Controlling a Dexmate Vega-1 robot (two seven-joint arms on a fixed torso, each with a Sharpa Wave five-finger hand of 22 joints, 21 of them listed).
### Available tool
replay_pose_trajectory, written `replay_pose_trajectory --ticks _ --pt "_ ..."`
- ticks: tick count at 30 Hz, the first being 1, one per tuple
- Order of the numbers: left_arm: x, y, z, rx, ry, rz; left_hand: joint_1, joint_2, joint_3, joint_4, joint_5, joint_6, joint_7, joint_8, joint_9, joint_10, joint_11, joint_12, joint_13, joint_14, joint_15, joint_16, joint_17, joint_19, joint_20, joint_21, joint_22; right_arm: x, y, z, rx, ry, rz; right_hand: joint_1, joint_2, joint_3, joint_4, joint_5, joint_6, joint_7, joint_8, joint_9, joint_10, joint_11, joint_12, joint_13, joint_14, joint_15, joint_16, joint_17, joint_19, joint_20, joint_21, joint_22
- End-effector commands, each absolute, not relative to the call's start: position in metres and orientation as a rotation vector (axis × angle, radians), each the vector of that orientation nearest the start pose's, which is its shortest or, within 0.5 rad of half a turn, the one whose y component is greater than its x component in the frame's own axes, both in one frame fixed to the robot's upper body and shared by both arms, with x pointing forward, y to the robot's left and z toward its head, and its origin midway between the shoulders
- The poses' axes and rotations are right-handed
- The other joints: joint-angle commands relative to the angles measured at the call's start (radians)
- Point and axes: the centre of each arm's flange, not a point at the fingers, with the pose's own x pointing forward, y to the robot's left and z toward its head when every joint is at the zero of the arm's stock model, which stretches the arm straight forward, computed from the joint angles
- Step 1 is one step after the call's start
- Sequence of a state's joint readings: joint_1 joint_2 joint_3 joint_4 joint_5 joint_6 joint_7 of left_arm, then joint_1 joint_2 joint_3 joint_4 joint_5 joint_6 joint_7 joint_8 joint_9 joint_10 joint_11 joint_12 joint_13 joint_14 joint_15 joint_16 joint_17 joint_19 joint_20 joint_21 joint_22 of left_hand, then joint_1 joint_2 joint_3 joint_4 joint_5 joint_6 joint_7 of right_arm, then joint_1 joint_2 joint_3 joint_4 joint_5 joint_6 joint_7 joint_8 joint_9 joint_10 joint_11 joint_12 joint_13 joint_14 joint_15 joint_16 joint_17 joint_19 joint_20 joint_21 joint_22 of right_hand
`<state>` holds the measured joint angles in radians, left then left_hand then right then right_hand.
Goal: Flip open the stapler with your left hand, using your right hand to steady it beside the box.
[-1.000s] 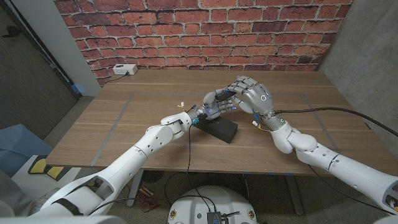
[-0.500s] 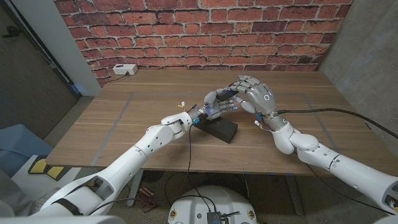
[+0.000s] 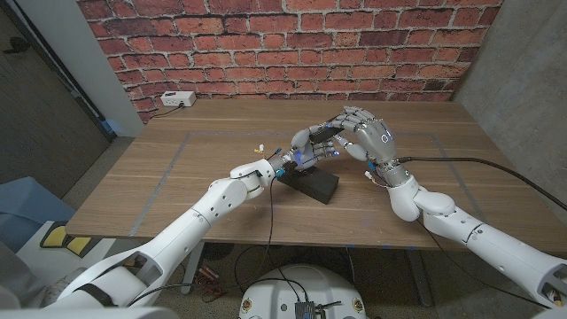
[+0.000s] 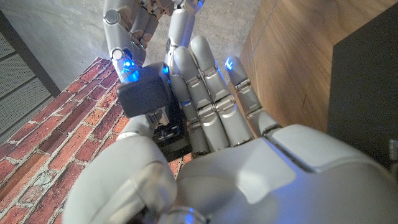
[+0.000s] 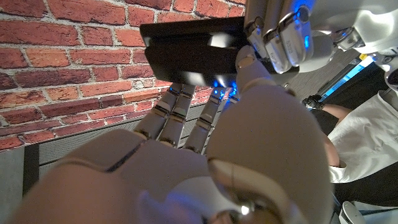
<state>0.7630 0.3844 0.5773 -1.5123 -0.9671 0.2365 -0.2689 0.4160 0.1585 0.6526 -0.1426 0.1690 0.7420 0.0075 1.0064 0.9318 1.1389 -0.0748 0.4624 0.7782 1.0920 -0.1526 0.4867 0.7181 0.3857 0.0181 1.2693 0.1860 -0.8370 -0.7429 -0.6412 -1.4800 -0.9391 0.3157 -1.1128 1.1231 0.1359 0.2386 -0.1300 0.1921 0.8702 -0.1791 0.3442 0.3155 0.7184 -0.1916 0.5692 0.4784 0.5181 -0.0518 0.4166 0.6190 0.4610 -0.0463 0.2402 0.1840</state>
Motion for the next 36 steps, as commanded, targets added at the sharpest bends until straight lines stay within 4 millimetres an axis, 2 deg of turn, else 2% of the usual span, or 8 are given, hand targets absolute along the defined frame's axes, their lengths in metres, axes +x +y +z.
replay_pose_trajectory --ticks 1,3,12,14,24,31,34,36 --pt "0.6132 0.0661 -0.0469 -0.226 -0.178 -0.896 0.011 0.035 0.184 0.175 0.008 0.038 -0.009 -0.030 -0.060 -0.018 0.009 -0.041 -0.041 -0.014 0.005 -0.035 -0.048 -0.004 -0.004 0.006 -0.001 0.5354 -0.2235 -0.0302 -1.105 -1.564 -0.353 0.038 0.044 0.025 0.019 0.004 0.006 0.001 0.002 0.063 0.004 -0.006 0.015 0.026 0.012 -0.188 -0.004 0.005 -0.002 -0.127 0.004 0.005" --pt "0.6131 0.0658 -0.0471 -0.223 -0.180 -0.897 0.008 0.035 0.188 0.179 0.008 0.040 -0.007 -0.040 -0.079 -0.022 0.006 -0.054 -0.055 -0.019 0.004 -0.045 -0.064 -0.006 -0.003 0.005 -0.001 0.5347 -0.2234 -0.0304 -1.102 -1.565 -0.353 0.038 0.044 0.025 0.019 0.004 0.008 0.002 0.002 0.063 0.004 -0.006 0.014 0.025 0.012 -0.188 -0.005 0.006 -0.002 -0.127 0.004 0.005" --pt "0.6135 0.0664 -0.0485 -0.193 -0.179 -0.889 -0.012 0.036 0.204 0.205 0.006 0.030 -0.002 -0.098 -0.171 -0.078 0.026 -0.128 -0.115 -0.077 0.008 -0.101 -0.127 -0.033 0.001 -0.006 -0.003 0.5299 -0.2239 -0.0301 -1.043 -1.564 -0.329 0.039 0.043 0.024 0.021 0.004 0.009 0.003 0.000 0.066 0.007 -0.007 0.015 0.025 0.014 -0.188 -0.010 0.011 -0.002 -0.127 0.004 0.005" --pt "0.6137 0.0666 -0.0487 -0.188 -0.177 -0.889 -0.017 0.035 0.209 0.210 0.006 0.027 -0.001 -0.110 -0.187 -0.090 0.022 -0.141 -0.125 -0.090 0.010 -0.114 -0.141 -0.035 0.003 -0.007 -0.003 0.5289 -0.2234 -0.0302 -1.034 -1.566 -0.324 0.039 0.043 0.024 0.021 0.004 0.009 0.001 0.000 0.066 0.006 -0.007 0.015 0.025 0.014 -0.188 -0.010 0.012 -0.002 -0.127 0.004 0.005" --pt "0.6144 0.0665 -0.0500 -0.192 -0.172 -0.893 -0.019 0.037 0.206 0.207 0.003 0.030 -0.001 -0.131 -0.222 -0.091 0.023 -0.158 -0.146 -0.099 0.017 -0.118 -0.149 -0.044 0.011 -0.011 -0.003 0.5272 -0.2253 -0.0294 -0.998 -1.557 -0.305 0.038 0.043 0.023 0.023 0.003 0.008 0.000 -0.001 0.070 0.008 -0.007 0.016 0.026 0.017 -0.188 -0.014 0.016 -0.002 -0.127 0.005 0.005" --pt "0.6136 0.0644 -0.0474 -0.203 -0.185 -0.912 -0.018 0.037 0.204 0.202 0.003 0.035 -0.003 -0.140 -0.241 -0.083 0.021 -0.154 -0.139 -0.093 0.015 -0.114 -0.153 -0.044 0.011 -0.011 -0.002 0.5280 -0.2223 -0.0308 -1.038 -1.567 -0.312 0.039 0.042 0.022 0.023 0.003 0.017 0.000 -0.001 0.070 0.012 -0.007 0.014 0.022 0.021 -0.188 -0.020 0.021 0.001 -0.125 0.006 0.005" --pt "0.6116 0.0627 -0.0438 -0.198 -0.193 -0.924 -0.017 0.037 0.204 0.200 0.003 0.037 -0.003 -0.143 -0.249 -0.079 0.023 -0.154 -0.139 -0.091 0.015 -0.113 -0.154 -0.044 0.011 -0.011 -0.002 0.5285 -0.2207 -0.0315 -1.076 -1.576 -0.327 0.040 0.041 0.022 0.023 0.002 0.015 -0.011 -0.006 0.067 -0.001 -0.007 0.004 0.015 0.021 -0.188 -0.026 0.024 -0.002 -0.126 0.005 0.005" --pt "0.6103 0.0624 -0.0417 -0.195 -0.197 -0.927 -0.017 0.037 0.203 0.199 0.003 0.042 -0.003 -0.144 -0.254 -0.076 0.022 -0.154 -0.140 -0.091 0.015 -0.112 -0.155 -0.044 0.010 -0.012 -0.002 0.5287 -0.2197 -0.0321 -1.105 -1.579 -0.337 0.052 0.046 0.029 0.018 0.000 0.002 -0.022 -0.020 0.061 -0.027 -0.007 -0.021 -0.003 0.011 -0.188 -0.042 0.028 -0.005 -0.126 0.004 0.005"
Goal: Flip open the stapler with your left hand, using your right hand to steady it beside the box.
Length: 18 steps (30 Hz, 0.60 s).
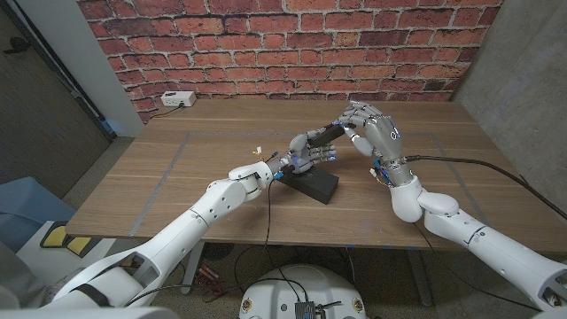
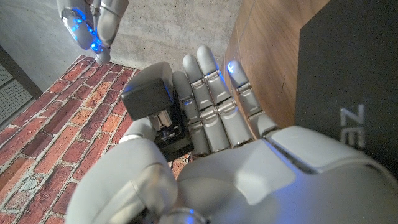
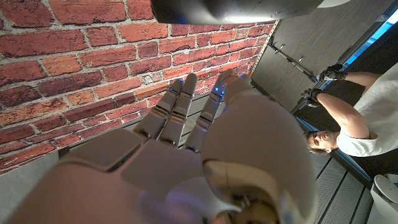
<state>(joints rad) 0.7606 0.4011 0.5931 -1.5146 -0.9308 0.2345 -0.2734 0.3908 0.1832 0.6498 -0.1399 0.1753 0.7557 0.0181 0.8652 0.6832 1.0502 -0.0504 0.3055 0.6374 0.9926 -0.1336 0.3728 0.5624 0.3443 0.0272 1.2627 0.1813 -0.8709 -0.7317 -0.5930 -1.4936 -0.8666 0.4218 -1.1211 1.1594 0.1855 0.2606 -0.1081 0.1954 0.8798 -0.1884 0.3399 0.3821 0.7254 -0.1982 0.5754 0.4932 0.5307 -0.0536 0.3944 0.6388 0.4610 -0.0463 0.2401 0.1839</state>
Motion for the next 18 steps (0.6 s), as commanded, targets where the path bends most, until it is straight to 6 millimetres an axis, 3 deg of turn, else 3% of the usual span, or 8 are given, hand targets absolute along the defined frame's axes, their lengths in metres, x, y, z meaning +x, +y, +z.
replay_pose_trajectory --ticks 1,2,5,10,18 --pt "0.6098 0.0625 -0.0407 -0.193 -0.199 -0.927 0.009 0.012 0.206 0.196 -0.003 0.028 -0.012 -0.003 -0.006 0.012 -0.002 0.003 0.001 0.008 -0.004 0.002 0.000 -0.002 0.001 -0.005 0.002 0.5288 -0.2192 -0.0325 -1.126 -1.580 -0.345 0.023 -0.004 0.011 -0.008 -0.006 -0.015 -0.014 -0.022 -0.008 -0.039 -0.001 -0.035 -0.023 -0.007 -0.186 -0.026 0.009 -0.007 -0.125 0.004 0.005" --pt "0.6093 0.0627 -0.0398 -0.190 -0.200 -0.926 0.009 0.012 0.206 0.195 -0.003 0.027 -0.012 -0.004 -0.008 0.013 -0.001 0.003 0.001 0.009 -0.004 0.002 0.000 -0.002 0.001 -0.005 0.002 0.5287 -0.2186 -0.0330 -1.140 -1.581 -0.350 0.032 -0.003 0.017 -0.013 -0.009 -0.022 -0.016 -0.029 -0.010 -0.045 -0.001 -0.043 -0.029 -0.015 -0.186 -0.034 0.010 -0.009 -0.120 0.003 0.005" --pt "0.6080 0.0646 -0.0373 -0.190 -0.205 -0.921 0.010 0.012 0.205 0.193 -0.003 0.034 -0.013 -0.006 -0.016 0.014 -0.002 0.003 0.003 0.009 -0.005 0.003 -0.002 -0.002 0.002 -0.005 0.002 0.5289 -0.2178 -0.0333 -1.173 -1.574 -0.365 0.056 -0.010 0.024 -0.023 -0.018 -0.093 -0.020 -0.080 -0.025 -0.101 0.000 -0.105 -0.064 -0.064 -0.185 -0.078 0.013 -0.018 -0.111 -0.001 0.002" --pt "0.6069 0.0674 -0.0350 -0.191 -0.211 -0.916 0.011 0.012 0.205 0.190 -0.003 0.034 -0.012 -0.012 -0.029 0.016 -0.002 0.003 0.006 0.013 -0.004 0.005 -0.004 -0.002 0.001 -0.005 0.003 0.5288 -0.2169 -0.0336 -1.228 -1.571 -0.388 0.059 -0.017 0.005 -0.023 -0.020 -0.165 -0.024 -0.122 -0.040 -0.173 0.001 -0.181 -0.099 -0.114 -0.183 -0.126 -0.005 -0.033 -0.104 -0.013 -0.001" --pt "0.6060 0.0707 -0.0339 -0.199 -0.221 -0.913 0.012 0.012 0.203 0.185 -0.003 0.037 -0.015 -0.017 -0.043 0.022 -0.005 0.001 0.007 0.015 -0.004 0.007 -0.008 -0.002 0.000 -0.005 0.003 0.5289 -0.2150 -0.0350 -1.279 -1.572 -0.391 0.058 -0.029 -0.009 -0.026 -0.021 -0.176 -0.026 -0.126 -0.046 -0.184 -0.002 -0.205 -0.109 -0.137 -0.181 -0.144 -0.015 -0.035 -0.098 -0.017 -0.003"
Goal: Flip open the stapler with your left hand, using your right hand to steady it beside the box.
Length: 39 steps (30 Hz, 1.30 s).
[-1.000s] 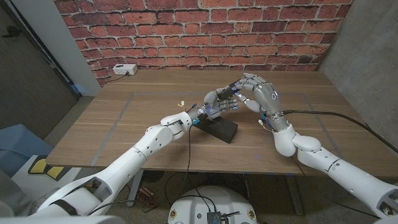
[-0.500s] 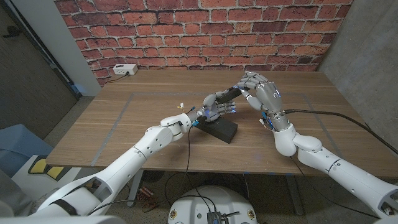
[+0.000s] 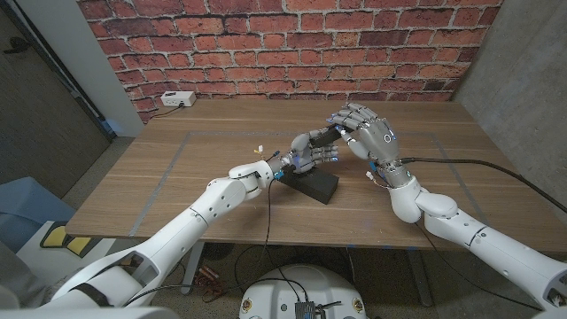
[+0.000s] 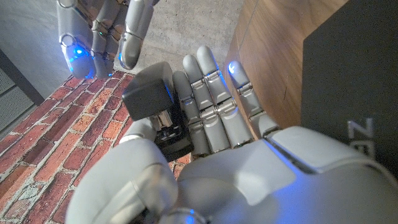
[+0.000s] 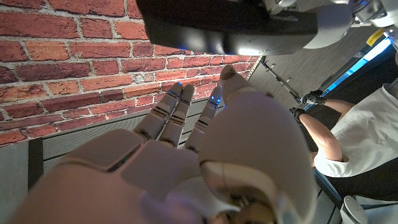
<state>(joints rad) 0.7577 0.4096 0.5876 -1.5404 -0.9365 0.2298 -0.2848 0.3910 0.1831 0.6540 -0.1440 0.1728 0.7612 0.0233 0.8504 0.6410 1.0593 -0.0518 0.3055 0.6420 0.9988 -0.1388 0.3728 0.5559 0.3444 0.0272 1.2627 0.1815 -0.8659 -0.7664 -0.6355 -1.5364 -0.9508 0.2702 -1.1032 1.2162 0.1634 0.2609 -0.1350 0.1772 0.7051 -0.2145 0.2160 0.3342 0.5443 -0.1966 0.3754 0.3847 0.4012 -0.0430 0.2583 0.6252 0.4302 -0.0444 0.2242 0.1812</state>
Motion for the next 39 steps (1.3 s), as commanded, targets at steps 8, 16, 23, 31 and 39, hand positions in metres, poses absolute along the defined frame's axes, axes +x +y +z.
replay_pose_trajectory --ticks 8,16,23,31,39 --pt "0.6039 0.0731 -0.0320 -0.196 -0.228 -0.912 0.012 0.012 0.197 0.187 0.000 0.033 -0.020 0.001 -0.001 0.015 -0.001 0.000 0.005 0.011 0.001 0.008 -0.005 0.000 -0.001 -0.004 0.003 0.5303 -0.2149 -0.0352 -1.321 -1.569 -0.401 -0.004 -0.017 -0.025 -0.001 -0.002 -0.018 -0.001 -0.007 -0.005 -0.011 -0.003 -0.025 -0.010 -0.025 -0.191 -0.021 -0.011 -0.002 -0.090 -0.004 -0.002" --pt "0.6022 0.0739 -0.0322 -0.198 -0.230 -0.913 0.013 0.012 0.196 0.184 0.000 0.036 -0.021 0.002 -0.005 0.018 -0.001 -0.002 0.005 0.012 0.001 0.010 -0.008 -0.001 -0.002 -0.004 0.003 0.5322 -0.2146 -0.0365 -1.378 -1.554 -0.421 -0.015 -0.026 -0.052 -0.001 0.004 -0.094 -0.002 -0.022 -0.022 -0.069 -0.003 -0.081 -0.026 -0.076 -0.188 -0.046 -0.034 -0.017 -0.079 -0.016 -0.003" --pt "0.6013 0.0744 -0.0307 -0.192 -0.232 -0.911 0.013 0.013 0.194 0.181 0.000 0.040 -0.023 0.012 0.002 0.041 -0.002 0.005 0.011 0.043 -0.009 0.023 -0.013 0.000 -0.003 -0.004 0.003 0.5321 -0.2142 -0.0373 -1.396 -1.552 -0.429 -0.025 -0.027 -0.065 0.002 0.005 -0.124 -0.003 -0.023 -0.030 -0.093 -0.003 -0.100 -0.026 -0.101 -0.185 -0.052 -0.044 -0.031 -0.074 -0.021 -0.003" --pt "0.6004 0.0741 -0.0301 -0.202 -0.241 -0.894 0.012 0.012 0.189 0.176 -0.003 0.046 -0.026 0.013 -0.004 0.119 -0.008 0.057 0.063 0.122 -0.020 0.095 0.038 0.016 -0.008 0.001 0.003 0.5294 -0.2162 -0.0369 -1.377 -1.553 -0.427 -0.038 -0.031 -0.074 0.008 0.005 -0.130 -0.003 -0.021 -0.033 -0.096 -0.004 -0.104 -0.025 -0.108 -0.182 -0.051 -0.047 -0.029 -0.067 -0.020 -0.003" --pt "0.5964 0.0746 -0.0289 -0.215 -0.257 -0.888 0.008 0.013 0.189 0.182 -0.004 0.049 -0.025 0.022 0.021 0.149 -0.015 0.098 0.106 0.140 -0.026 0.128 0.075 0.017 -0.011 0.002 0.004 0.5275 -0.2186 -0.0351 -1.378 -1.550 -0.436 -0.050 -0.034 -0.083 0.011 0.005 -0.140 -0.003 -0.021 -0.037 -0.099 -0.004 -0.109 -0.026 -0.109 -0.183 -0.050 -0.050 -0.028 -0.063 -0.020 -0.004"
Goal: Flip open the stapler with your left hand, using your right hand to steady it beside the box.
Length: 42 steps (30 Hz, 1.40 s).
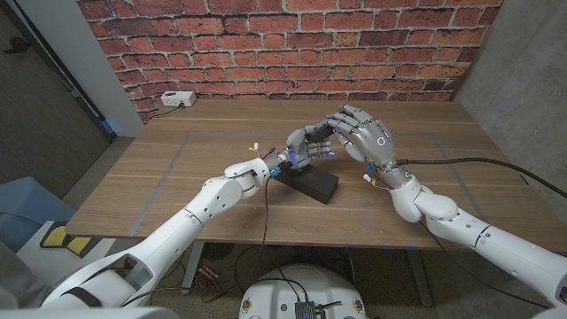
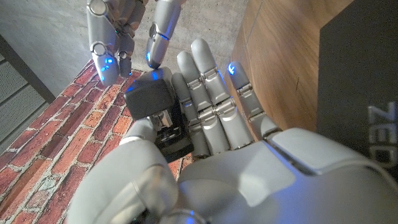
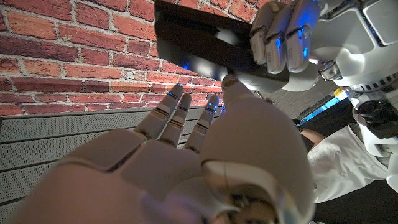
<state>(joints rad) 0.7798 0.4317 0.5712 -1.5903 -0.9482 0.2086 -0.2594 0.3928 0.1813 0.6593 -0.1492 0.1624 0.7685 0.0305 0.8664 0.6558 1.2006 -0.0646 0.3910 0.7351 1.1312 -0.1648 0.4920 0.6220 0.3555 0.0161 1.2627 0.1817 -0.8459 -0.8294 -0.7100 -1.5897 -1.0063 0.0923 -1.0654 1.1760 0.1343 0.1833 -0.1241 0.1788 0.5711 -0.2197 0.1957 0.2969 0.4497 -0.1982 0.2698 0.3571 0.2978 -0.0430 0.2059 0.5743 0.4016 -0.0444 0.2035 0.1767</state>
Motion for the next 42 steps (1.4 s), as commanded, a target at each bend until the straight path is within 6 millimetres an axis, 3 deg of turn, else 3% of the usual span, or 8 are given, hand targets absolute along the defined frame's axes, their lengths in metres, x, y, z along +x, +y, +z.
replay_pose_trajectory --ticks 1,10,21,25,30,37,42 --pt "0.596 0.075 -0.029 -0.214 -0.258 -0.888 0.006 0.014 0.184 0.188 0.006 0.043 -0.033 0.006 0.006 0.008 -0.001 0.014 0.015 0.008 0.000 0.009 0.008 0.006 0.001 0.002 0.003 0.527 -0.219 -0.035 -1.379 -1.550 -0.436 -0.011 -0.005 -0.006 0.000 0.004 -0.011 0.003 -0.002 0.000 -0.007 -0.001 -0.005 0.001 -0.006 -0.183 0.003 0.000 0.001 -0.062 0.001 0.001" --pt "0.592 0.076 -0.028 -0.217 -0.264 -0.884 0.005 0.014 0.186 0.190 0.007 0.055 -0.030 0.003 0.000 0.009 0.001 0.012 0.011 0.009 0.002 0.008 0.005 0.006 0.002 0.003 0.004 0.528 -0.221 -0.034 -1.427 -1.525 -0.452 -0.019 -0.012 -0.018 -0.005 0.007 -0.063 0.002 -0.008 -0.010 -0.035 0.004 -0.025 -0.004 -0.022 -0.183 -0.001 -0.015 0.001 -0.053 0.000 0.000" --pt "0.590 0.074 -0.027 -0.212 -0.262 -0.891 0.005 0.014 0.189 0.189 0.008 0.060 -0.029 0.001 -0.003 0.011 0.001 0.013 0.010 0.007 0.002 0.008 0.001 0.005 0.001 0.004 0.004 0.524 -0.221 -0.034 -1.460 -1.541 -0.471 -0.015 -0.011 -0.019 -0.010 0.008 -0.079 0.001 -0.004 -0.017 -0.046 0.001 -0.033 -0.006 -0.039 -0.182 -0.004 -0.026 -0.009 -0.053 -0.004 -0.001" --pt "0.590 0.071 -0.028 -0.212 -0.254 -0.901 0.005 0.014 0.190 0.188 0.008 0.061 -0.029 0.001 -0.003 0.012 0.003 0.012 0.008 0.008 0.001 0.008 0.000 0.005 0.001 0.004 0.004 0.522 -0.219 -0.037 -1.464 -1.575 -0.475 -0.015 0.013 -0.014 -0.006 0.006 -0.030 0.001 0.018 -0.024 -0.022 -0.004 -0.025 -0.003 -0.038 -0.183 0.006 -0.028 -0.019 -0.064 -0.005 0.000" --pt "0.590 0.068 -0.029 -0.219 -0.256 -0.912 0.005 0.014 0.191 0.188 0.008 0.063 -0.027 0.001 -0.001 0.010 0.002 0.014 0.010 0.009 0.003 0.009 0.000 0.004 0.001 0.005 0.004 0.521 -0.216 -0.040 -1.443 -1.607 -0.479 -0.008 0.043 0.003 0.004 0.001 0.127 0.002 0.061 -0.036 0.101 -0.003 0.023 0.018 0.003 -0.188 0.040 -0.015 -0.025 -0.088 0.001 0.003" --pt "0.589 0.068 -0.031 -0.225 -0.259 -0.916 0.005 0.013 0.191 0.187 0.008 0.065 -0.027 -0.001 -0.004 0.011 0.002 0.012 0.007 0.007 0.001 0.010 0.000 0.004 0.000 0.005 0.004 0.523 -0.212 -0.039 -1.495 -1.599 -0.495 -0.006 0.038 0.004 0.004 0.001 0.127 0.003 0.055 -0.039 0.101 -0.003 0.022 0.021 0.012 -0.188 0.046 -0.011 -0.017 -0.082 0.005 0.003" --pt "0.589 0.069 -0.032 -0.226 -0.261 -0.916 0.004 0.013 0.192 0.186 0.008 0.065 -0.025 -0.002 -0.003 0.013 0.003 0.013 0.006 0.008 0.000 0.011 -0.001 0.004 0.001 0.006 0.004 0.525 -0.209 -0.038 -1.526 -1.587 -0.510 -0.006 0.026 -0.001 0.000 -0.001 0.086 0.004 0.032 -0.045 0.070 -0.001 0.006 0.024 0.014 -0.188 0.049 -0.007 -0.011 -0.076 0.008 0.003"
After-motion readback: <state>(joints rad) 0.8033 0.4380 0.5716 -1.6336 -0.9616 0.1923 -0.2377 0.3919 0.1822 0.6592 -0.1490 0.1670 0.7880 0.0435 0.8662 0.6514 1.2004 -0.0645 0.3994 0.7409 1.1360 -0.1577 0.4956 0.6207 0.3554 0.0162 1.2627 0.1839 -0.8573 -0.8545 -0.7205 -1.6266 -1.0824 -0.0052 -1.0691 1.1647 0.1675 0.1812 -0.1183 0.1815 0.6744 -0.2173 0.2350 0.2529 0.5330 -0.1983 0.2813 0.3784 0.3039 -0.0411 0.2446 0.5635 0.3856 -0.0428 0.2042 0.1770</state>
